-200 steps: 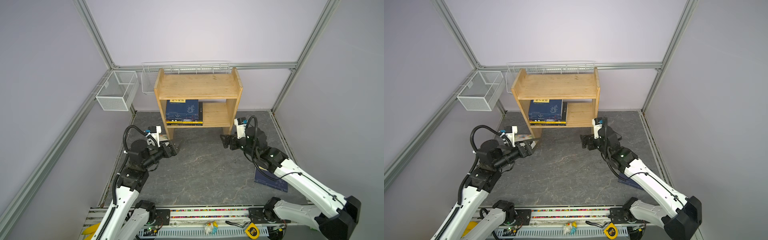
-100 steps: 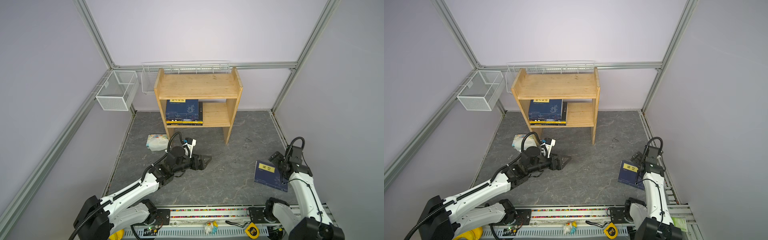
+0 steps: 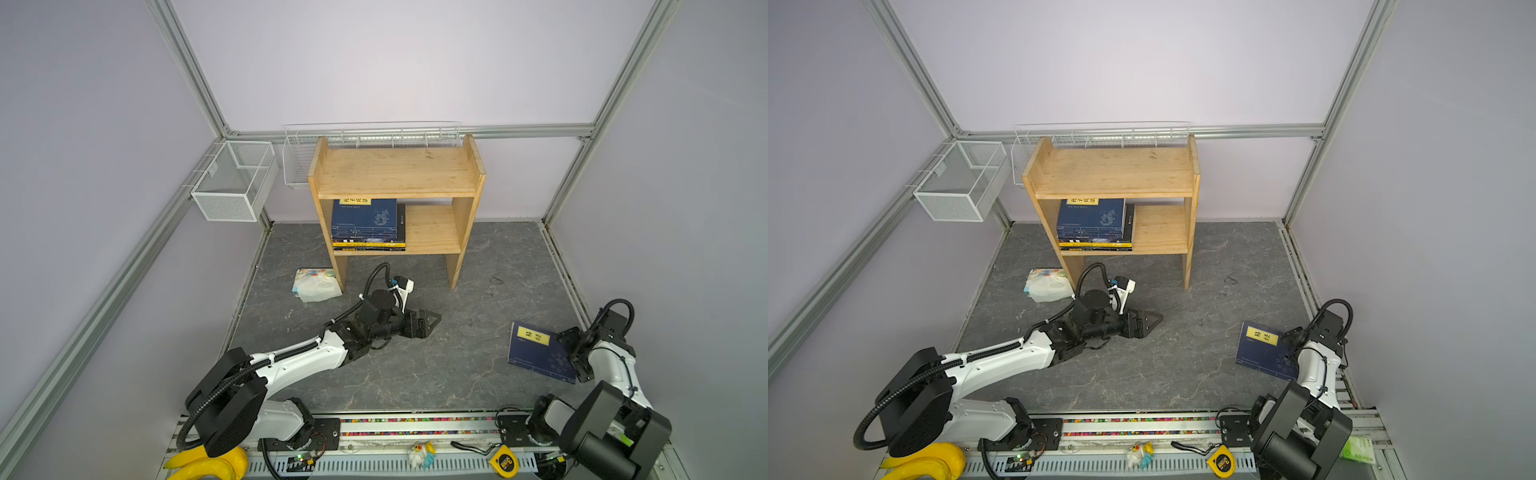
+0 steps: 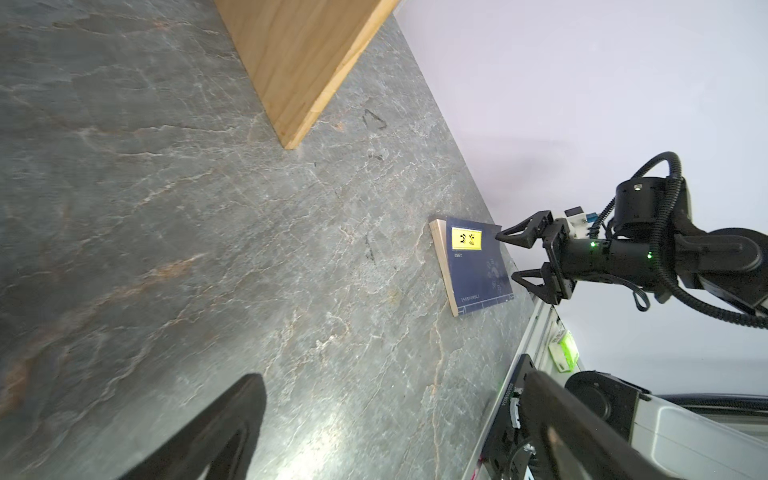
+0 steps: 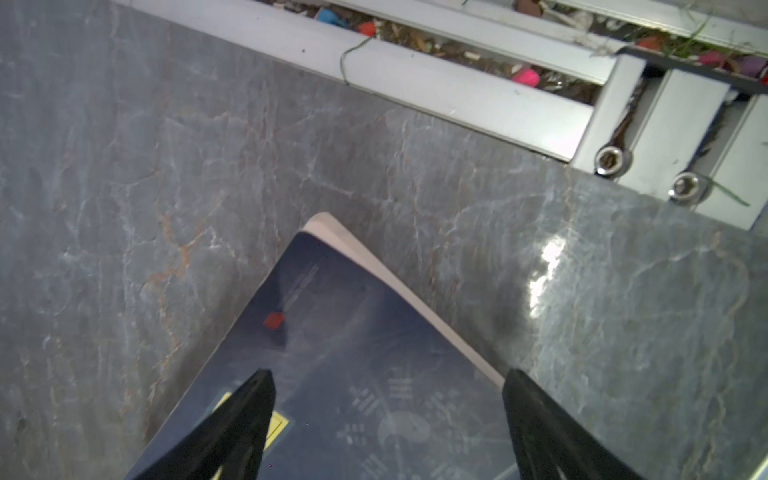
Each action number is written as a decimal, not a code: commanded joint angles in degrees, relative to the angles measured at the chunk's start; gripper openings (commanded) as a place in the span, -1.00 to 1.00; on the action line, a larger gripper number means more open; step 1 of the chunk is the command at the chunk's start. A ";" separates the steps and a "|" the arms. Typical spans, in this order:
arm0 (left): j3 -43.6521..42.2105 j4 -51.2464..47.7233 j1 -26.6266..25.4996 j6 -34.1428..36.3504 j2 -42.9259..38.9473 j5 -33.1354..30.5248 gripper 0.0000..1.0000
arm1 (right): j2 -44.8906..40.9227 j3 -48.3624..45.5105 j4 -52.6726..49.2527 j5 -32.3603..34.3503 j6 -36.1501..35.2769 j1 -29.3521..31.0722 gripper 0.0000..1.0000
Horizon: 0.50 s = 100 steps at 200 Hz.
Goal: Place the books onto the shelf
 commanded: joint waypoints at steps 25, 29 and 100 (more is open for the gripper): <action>3.69 5.02 -0.94 -0.71 5.31 1.59 0.93 | 7.29 -1.58 5.17 -7.31 -0.07 -1.58 0.86; 4.34 4.83 -0.92 -0.56 5.88 1.62 0.93 | 6.96 -1.65 5.03 -7.51 -0.03 -1.31 0.89; 15.23 2.67 -3.30 -3.94 20.57 3.47 0.86 | -2.91 -4.44 3.21 -9.87 10.12 8.59 0.91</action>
